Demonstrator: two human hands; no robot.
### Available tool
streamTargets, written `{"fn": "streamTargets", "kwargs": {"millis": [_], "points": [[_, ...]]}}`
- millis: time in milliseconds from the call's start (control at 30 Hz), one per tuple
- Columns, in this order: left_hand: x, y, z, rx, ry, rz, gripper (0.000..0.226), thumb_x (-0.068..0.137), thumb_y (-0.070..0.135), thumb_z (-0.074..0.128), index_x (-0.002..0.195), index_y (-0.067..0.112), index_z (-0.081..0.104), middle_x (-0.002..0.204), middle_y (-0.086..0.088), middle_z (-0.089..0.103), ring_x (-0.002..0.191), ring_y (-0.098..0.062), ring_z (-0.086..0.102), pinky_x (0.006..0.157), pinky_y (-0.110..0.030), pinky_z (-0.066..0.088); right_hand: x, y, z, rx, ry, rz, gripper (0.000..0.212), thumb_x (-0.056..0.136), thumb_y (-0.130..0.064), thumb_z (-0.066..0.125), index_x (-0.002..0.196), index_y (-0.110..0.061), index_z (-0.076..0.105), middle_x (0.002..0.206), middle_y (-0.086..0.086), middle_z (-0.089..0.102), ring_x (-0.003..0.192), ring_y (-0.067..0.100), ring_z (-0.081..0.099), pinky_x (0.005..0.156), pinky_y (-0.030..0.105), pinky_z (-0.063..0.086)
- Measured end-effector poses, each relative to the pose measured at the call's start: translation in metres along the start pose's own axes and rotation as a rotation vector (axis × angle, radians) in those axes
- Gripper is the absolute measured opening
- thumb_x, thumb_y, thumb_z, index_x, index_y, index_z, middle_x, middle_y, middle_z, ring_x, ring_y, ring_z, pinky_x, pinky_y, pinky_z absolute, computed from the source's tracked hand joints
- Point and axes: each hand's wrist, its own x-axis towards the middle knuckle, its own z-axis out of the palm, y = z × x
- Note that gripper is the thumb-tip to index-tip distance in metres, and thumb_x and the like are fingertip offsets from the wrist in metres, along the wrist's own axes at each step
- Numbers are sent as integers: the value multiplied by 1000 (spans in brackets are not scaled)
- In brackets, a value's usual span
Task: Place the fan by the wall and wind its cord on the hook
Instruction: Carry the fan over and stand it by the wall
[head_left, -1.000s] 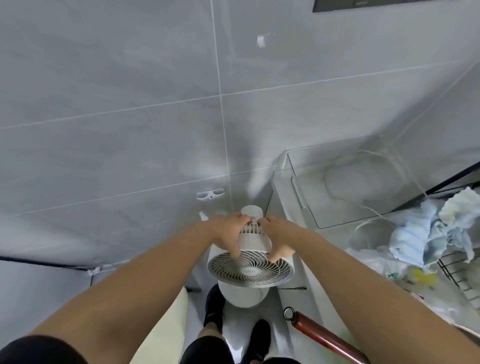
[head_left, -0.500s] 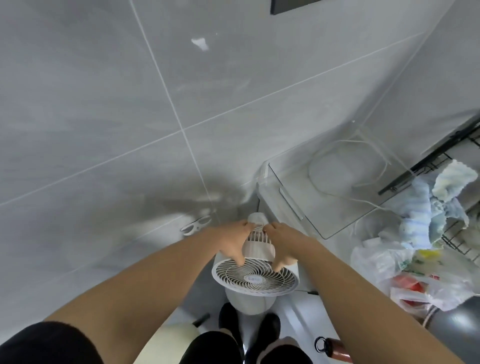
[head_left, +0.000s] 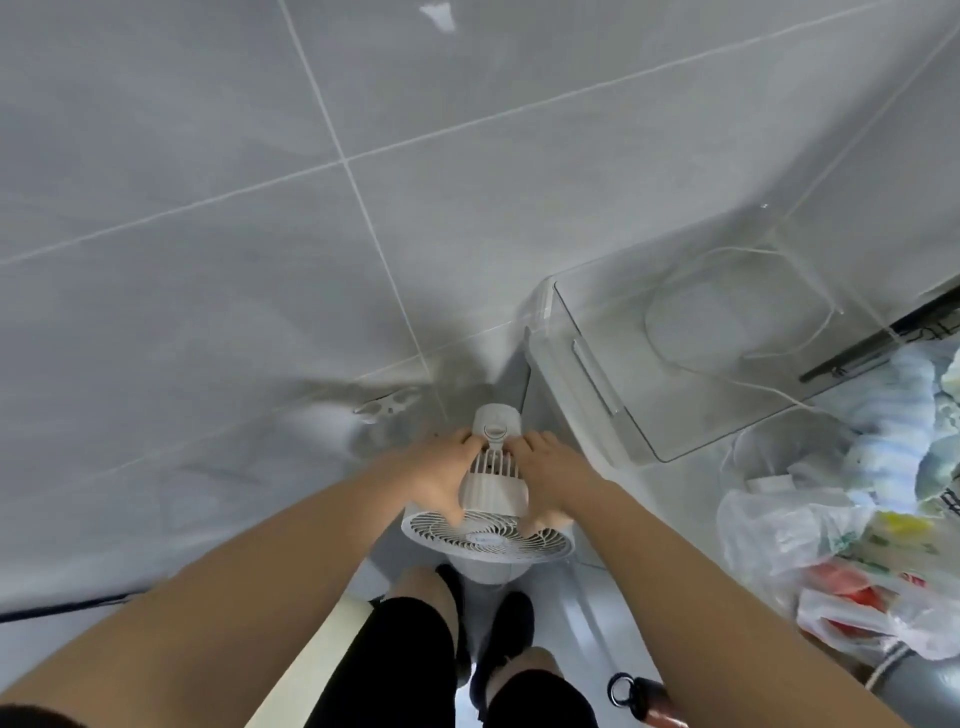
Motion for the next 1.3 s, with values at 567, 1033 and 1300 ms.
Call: {"fn": "streamTargets", "kwargs": {"millis": [567,1033,1300], "points": [[16,-7,-39,143,-46,12,117,56,39,94,151,15,30,133,-3,52,94,-19,56,75,-33,47,13,-19,-34,-80,-49,129,113,65,-38,94,154,-14,29,145,8,46,131,33,53,102,48,50],[39,-19,-51,361,-114,116,129,59,55,85,159,14,15,146,-6,41,104,-27,61,82,-38,55,43,-17,-29,102,-73,378,115,73,-24,89,163,-28,18,148,11,46,140,33,40,107,46,46],[30,-6,-38,568,-25,66,111,58,59,85,147,15,35,132,-4,59,103,-27,67,75,-35,51,32,-34,-27,92,-32,420,92,70,-27,89,150,-30,44,137,3,59,131,30,53,92,39,47]]}}
